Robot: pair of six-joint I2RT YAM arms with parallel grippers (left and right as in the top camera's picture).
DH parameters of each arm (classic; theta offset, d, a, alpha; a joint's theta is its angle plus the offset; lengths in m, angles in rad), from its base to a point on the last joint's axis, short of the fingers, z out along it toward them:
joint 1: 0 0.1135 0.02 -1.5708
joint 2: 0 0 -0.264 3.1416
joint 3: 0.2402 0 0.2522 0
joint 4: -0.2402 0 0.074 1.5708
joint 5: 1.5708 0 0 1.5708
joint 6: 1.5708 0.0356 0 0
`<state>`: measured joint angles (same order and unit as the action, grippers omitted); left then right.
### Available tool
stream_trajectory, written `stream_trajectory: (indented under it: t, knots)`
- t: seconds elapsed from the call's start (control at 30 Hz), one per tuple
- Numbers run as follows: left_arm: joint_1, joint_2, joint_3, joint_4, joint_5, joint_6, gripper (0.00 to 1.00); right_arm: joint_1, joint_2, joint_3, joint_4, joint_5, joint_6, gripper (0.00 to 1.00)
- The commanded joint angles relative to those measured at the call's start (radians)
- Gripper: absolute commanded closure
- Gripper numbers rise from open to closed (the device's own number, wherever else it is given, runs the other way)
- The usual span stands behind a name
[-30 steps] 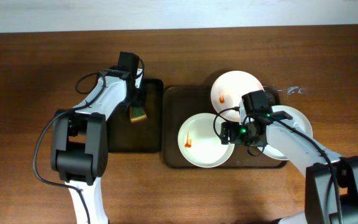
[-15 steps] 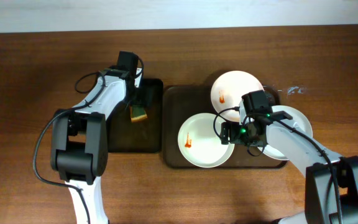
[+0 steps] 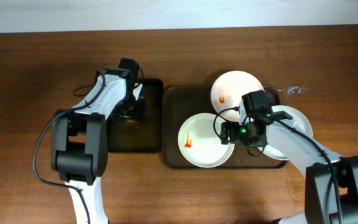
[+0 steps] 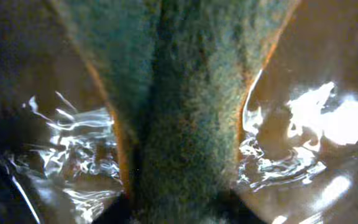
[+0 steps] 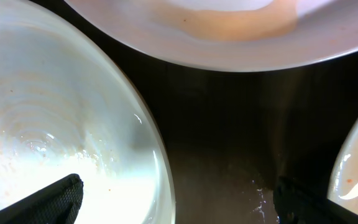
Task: Clean dirty plates on tray and stack at the side
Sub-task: 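Dip and lift the sponge in the water tray with the left gripper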
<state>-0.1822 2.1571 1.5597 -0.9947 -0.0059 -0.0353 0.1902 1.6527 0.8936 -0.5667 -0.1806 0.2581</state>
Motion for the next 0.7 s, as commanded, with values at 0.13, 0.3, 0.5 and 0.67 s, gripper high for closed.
stream_trajectory:
  t: [0.13,0.3,0.5,0.67]
  knots:
    - [-0.002,0.038,0.0,-0.005,0.007,0.006,0.1,-0.001,0.005,-0.007,0.003,0.009,0.0,0.01]
    - [-0.002,0.038,0.143,0.011,-0.043,0.005,0.02,-0.001,0.005,-0.007,0.003,0.009,0.0,0.01]
    - [-0.005,0.05,0.122,0.143,-0.043,0.001,0.11,-0.001,0.005,-0.007,0.003,0.009,0.001,0.02]
    - [-0.005,0.108,0.122,0.149,0.006,-0.006,0.72,-0.001,0.005,-0.007,0.003,0.009,0.001,0.02]
